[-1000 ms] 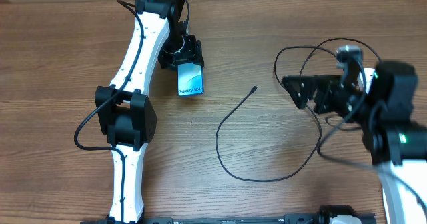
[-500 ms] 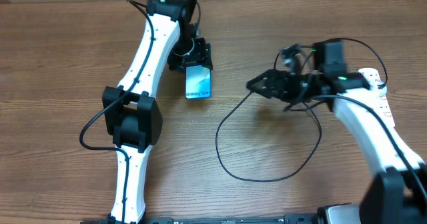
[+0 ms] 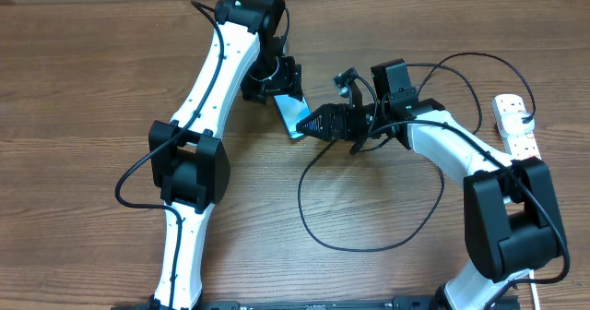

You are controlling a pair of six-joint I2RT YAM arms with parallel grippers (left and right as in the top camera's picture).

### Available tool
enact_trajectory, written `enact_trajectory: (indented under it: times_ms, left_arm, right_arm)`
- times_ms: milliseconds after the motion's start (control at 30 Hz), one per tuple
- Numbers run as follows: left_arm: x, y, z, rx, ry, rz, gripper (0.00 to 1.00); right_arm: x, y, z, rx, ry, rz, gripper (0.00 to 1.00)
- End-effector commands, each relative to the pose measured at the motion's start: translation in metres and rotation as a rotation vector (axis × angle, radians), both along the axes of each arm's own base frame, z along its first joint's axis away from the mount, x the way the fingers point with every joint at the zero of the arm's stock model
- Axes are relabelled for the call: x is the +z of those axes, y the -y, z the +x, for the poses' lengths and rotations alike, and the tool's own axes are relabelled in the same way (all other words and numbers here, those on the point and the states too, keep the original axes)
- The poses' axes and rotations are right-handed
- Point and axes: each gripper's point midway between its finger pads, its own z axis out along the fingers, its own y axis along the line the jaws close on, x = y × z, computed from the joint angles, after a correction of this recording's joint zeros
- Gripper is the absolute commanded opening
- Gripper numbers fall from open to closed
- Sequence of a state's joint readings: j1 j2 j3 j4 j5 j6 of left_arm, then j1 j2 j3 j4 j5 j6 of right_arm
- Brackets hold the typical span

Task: Plug charger to phone and switch on socket

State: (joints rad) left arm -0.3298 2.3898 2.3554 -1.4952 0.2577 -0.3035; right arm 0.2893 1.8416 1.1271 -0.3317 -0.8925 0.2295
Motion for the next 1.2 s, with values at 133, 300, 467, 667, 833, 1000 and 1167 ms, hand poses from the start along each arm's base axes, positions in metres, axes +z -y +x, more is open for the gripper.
enact_trajectory:
  times_ms: [133, 300, 467, 667, 833, 1000, 1167]
  left_arm:
    - [0.024, -0.003, 0.012, -0.007, 0.108, 0.022, 0.75]
    - [0.02, -0.002, 0.016, 0.082, 0.098, 0.026, 0.76]
    - [0.013, 0.004, 0.021, 0.206, 0.092, 0.035, 0.78]
    - [-0.007, 0.021, 0.025, 0.337, 0.103, 0.053, 0.8]
    - [-0.03, 0.038, 0.022, 0.344, 0.123, 0.074, 0.79]
    - [-0.048, 0.031, 0.018, 0.401, 0.167, 0.195, 0.88]
    - [-0.059, 0.031, 0.015, 0.4, 0.188, 0.23, 0.92]
  right_arm:
    - [-0.015, 0.014, 0.014, -0.083, 0.013, -0.128, 1.0]
    - [-0.03, 0.029, 0.017, -0.14, 0.001, -0.233, 1.0]
    - [-0.054, 0.069, 0.031, -0.36, -0.064, -0.437, 1.0]
    - [-0.063, 0.089, 0.034, -0.43, -0.07, -0.53, 1.0]
    - [-0.066, 0.093, 0.033, -0.441, -0.074, -0.557, 1.0]
    - [-0.067, 0.094, 0.032, -0.44, -0.075, -0.559, 1.0]
    - [-0.067, 0.094, 0.032, -0.44, -0.075, -0.559, 1.0]
